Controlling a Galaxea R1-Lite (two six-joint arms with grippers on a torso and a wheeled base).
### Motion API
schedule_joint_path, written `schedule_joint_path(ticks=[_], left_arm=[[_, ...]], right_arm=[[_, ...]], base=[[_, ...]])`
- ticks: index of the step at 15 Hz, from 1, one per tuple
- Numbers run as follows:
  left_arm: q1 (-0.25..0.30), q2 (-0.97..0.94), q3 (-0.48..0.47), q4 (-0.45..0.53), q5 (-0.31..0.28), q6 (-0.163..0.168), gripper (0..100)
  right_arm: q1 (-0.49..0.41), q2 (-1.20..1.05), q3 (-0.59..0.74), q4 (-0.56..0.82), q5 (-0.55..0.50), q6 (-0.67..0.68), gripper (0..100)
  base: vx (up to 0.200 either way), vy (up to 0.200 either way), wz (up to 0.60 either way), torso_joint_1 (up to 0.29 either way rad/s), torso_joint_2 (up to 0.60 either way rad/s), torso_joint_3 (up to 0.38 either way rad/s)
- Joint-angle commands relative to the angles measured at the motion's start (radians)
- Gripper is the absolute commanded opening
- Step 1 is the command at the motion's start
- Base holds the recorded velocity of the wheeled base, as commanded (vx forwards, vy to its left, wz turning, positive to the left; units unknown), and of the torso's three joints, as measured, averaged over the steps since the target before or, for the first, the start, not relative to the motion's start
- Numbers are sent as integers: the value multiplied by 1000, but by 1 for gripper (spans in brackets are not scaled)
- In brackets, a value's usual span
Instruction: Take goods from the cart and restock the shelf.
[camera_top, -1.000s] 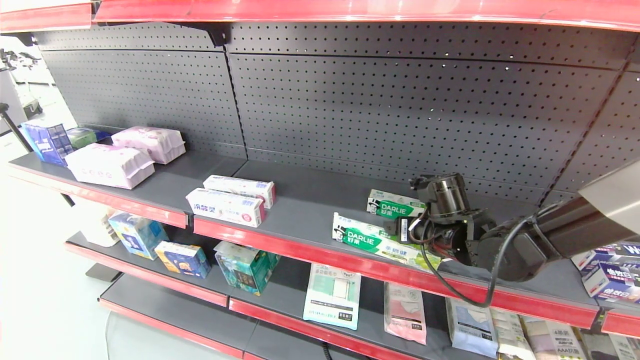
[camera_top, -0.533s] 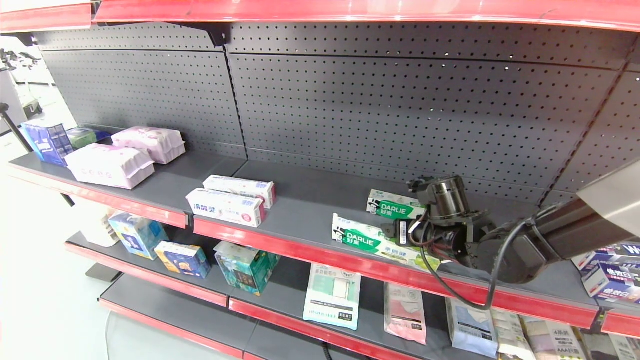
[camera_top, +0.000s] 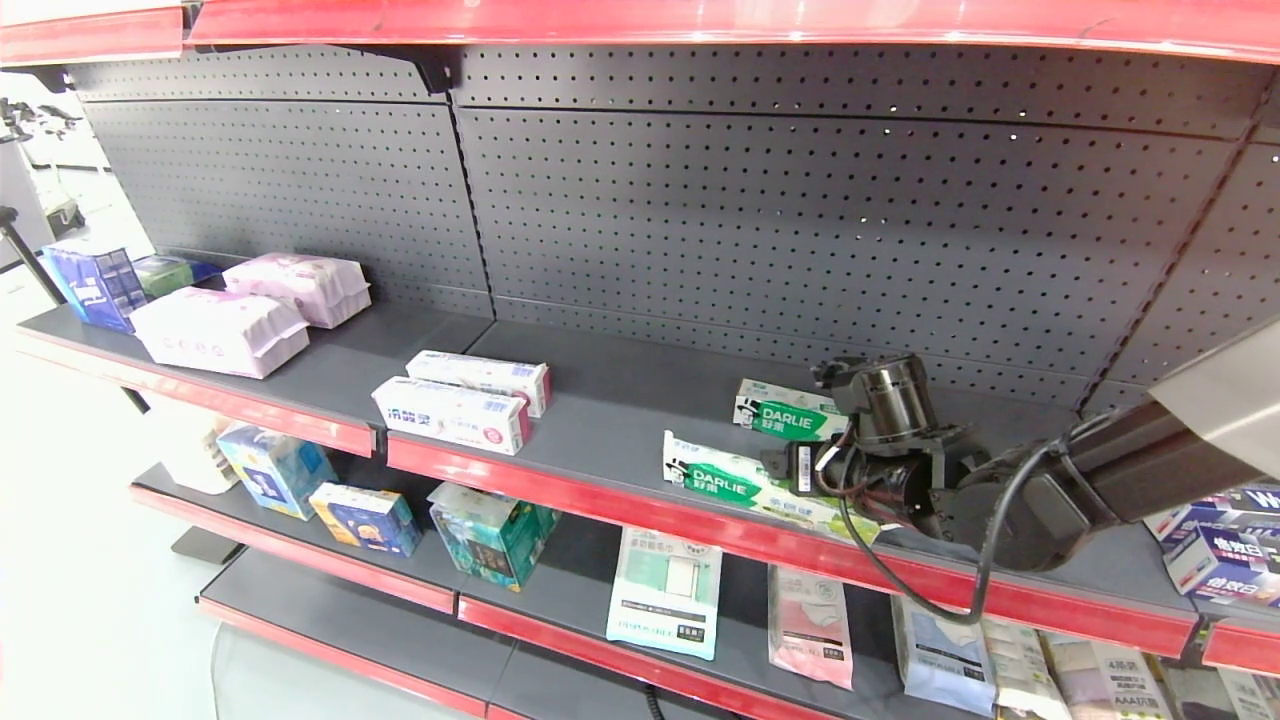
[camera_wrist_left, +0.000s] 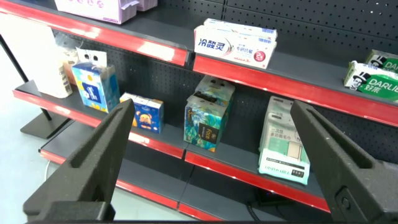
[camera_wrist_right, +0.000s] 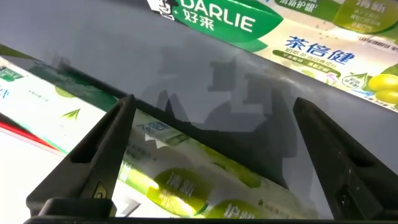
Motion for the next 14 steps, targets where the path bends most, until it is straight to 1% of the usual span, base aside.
schedule_joint_path(ticks=[1, 14], left_arm=[[0, 0, 0, 0, 0, -1, 100], [0, 0, 0, 0, 0, -1, 100]], right_arm=[[0, 3, 2, 2, 9, 0, 100], [-3, -5, -7, 0, 13, 9, 100]], base=[[0, 0, 0, 0, 0, 0], [0, 0, 0, 0, 0, 0]])
